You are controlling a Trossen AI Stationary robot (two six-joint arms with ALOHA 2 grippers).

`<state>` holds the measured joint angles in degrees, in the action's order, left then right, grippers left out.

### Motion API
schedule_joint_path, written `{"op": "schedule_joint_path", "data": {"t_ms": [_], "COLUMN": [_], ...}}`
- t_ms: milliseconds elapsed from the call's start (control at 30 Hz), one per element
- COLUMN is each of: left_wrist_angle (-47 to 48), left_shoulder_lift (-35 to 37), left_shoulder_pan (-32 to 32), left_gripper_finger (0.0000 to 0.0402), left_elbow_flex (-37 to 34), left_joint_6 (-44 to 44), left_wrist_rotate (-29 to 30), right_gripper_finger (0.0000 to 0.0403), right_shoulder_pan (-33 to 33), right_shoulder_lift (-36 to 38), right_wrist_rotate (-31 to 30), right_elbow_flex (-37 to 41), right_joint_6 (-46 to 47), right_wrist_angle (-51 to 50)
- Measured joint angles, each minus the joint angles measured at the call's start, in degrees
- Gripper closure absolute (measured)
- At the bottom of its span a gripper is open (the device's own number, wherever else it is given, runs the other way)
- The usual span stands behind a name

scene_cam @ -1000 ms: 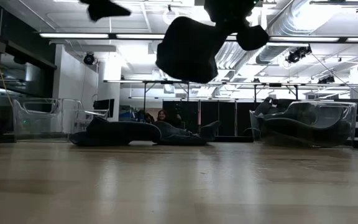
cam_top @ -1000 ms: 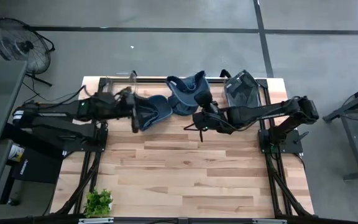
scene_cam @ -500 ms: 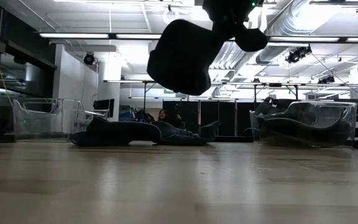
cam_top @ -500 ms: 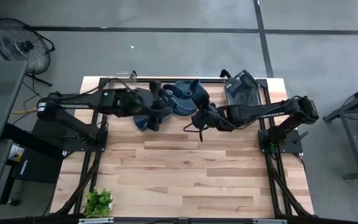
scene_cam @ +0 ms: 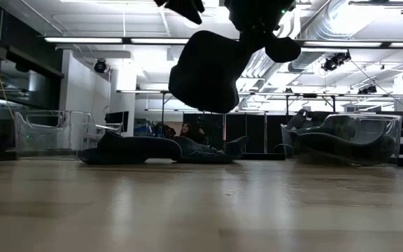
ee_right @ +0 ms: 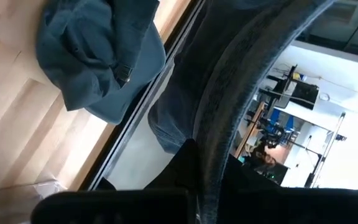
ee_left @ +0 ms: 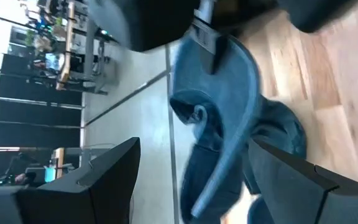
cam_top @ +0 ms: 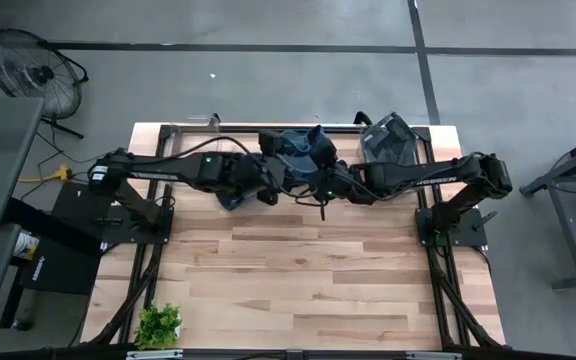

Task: Pick & Place hat
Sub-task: Put the bottom right blue cap into the left transparent bin

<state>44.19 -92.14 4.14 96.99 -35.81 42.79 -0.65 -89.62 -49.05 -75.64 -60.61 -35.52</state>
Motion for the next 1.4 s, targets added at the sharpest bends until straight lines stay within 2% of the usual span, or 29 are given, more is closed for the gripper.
{"op": "schedule_joint_path", "data": {"t_ms": [600, 1000, 1133, 1267, 1400], "left_wrist_angle": [0.13, -1.06, -1.19, -1.18, -1.21], "left_shoulder_lift": [0.09, 0.09, 0.09, 0.09, 0.09], "left_shoulder_pan": [0.0, -0.02, -0.02, 0.0, 0.0], "left_gripper_finger": [0.0105, 0.0105, 0.0106, 0.0124, 0.0172], "left_elbow_flex": [0.02, 0.02, 0.0, -0.02, -0.02], "left_joint_6": [1.73, 1.77, 3.54, 4.79, 6.3], "left_wrist_rotate": [-1.8, -1.86, -4.47, -4.92, -5.71], "right_gripper_finger": [0.0398, 0.0398, 0.0398, 0.0398, 0.0398], "right_shoulder_pan": [-0.21, -2.92, -2.9, -2.9, -2.9], "right_shoulder_lift": [4.33, 4.37, 4.37, 4.37, 4.37], "right_wrist_rotate": [0.7, -0.01, -0.01, -0.01, 0.05], "right_elbow_flex": [-0.02, -0.02, -0.02, -0.02, -0.02], "right_joint_6": [-5.93, -8.9, -9.1, -9.01, -8.93], "right_wrist_angle": [1.18, 3.11, 3.86, 3.86, 3.86]}}
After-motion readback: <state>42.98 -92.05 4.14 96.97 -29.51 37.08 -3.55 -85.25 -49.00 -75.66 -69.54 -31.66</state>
